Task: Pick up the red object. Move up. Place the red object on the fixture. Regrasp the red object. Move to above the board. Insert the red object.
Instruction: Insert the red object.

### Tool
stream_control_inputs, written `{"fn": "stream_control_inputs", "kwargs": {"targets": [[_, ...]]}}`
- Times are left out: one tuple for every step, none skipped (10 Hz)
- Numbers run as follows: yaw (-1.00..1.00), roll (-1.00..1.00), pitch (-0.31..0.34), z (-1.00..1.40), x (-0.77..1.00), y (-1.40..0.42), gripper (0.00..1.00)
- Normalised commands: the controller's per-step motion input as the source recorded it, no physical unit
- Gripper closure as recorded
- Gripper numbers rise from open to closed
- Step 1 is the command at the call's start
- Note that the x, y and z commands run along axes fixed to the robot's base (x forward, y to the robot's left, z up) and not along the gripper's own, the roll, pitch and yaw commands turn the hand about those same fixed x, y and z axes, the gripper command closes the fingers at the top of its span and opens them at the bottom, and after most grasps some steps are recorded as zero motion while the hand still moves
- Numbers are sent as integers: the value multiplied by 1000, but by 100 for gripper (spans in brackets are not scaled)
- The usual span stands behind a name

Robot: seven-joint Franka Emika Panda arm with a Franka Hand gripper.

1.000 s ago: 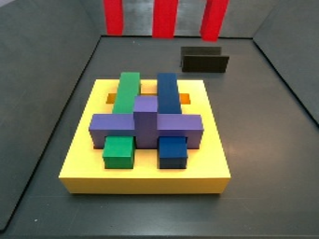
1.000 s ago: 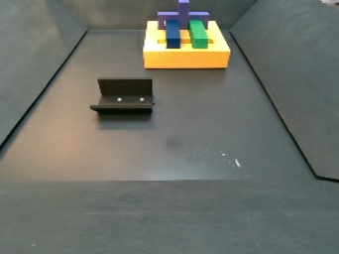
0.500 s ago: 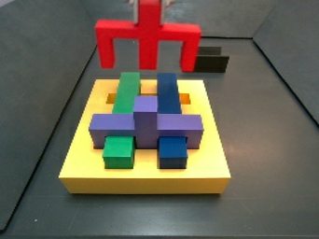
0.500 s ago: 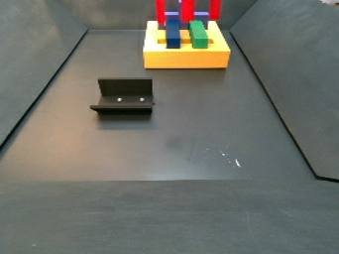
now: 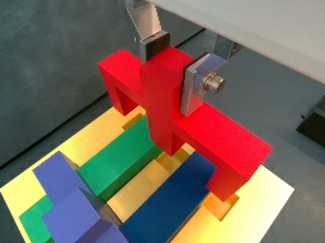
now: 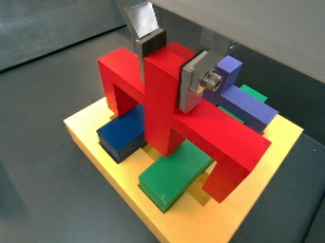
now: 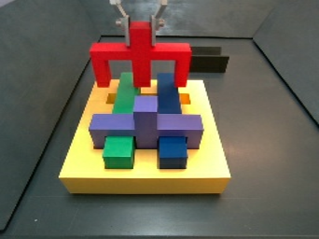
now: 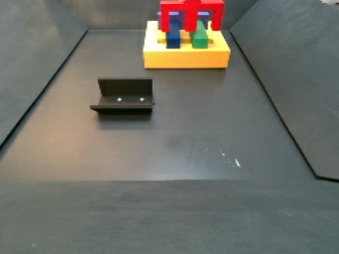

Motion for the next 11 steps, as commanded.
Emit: {"fn": "stream_control_inputs", "kwargs": {"targets": [[-91, -43, 0, -20, 0, 51, 100], [0, -59, 61, 177, 323, 0, 100], [0, -36, 21, 63, 249, 0, 100], [0, -26, 10, 17, 209, 0, 100], [0, 0, 0, -43, 6, 0, 100], [-3, 0, 0, -54, 86, 0, 100], [-6, 0, 0, -97, 120, 0, 100], [-23, 0, -27, -174, 0, 0, 100], [-34, 0, -29, -166, 43, 0, 100], [-34, 0, -59, -223, 0, 0, 100], [-37, -1, -36, -126, 23, 0, 100]]}}
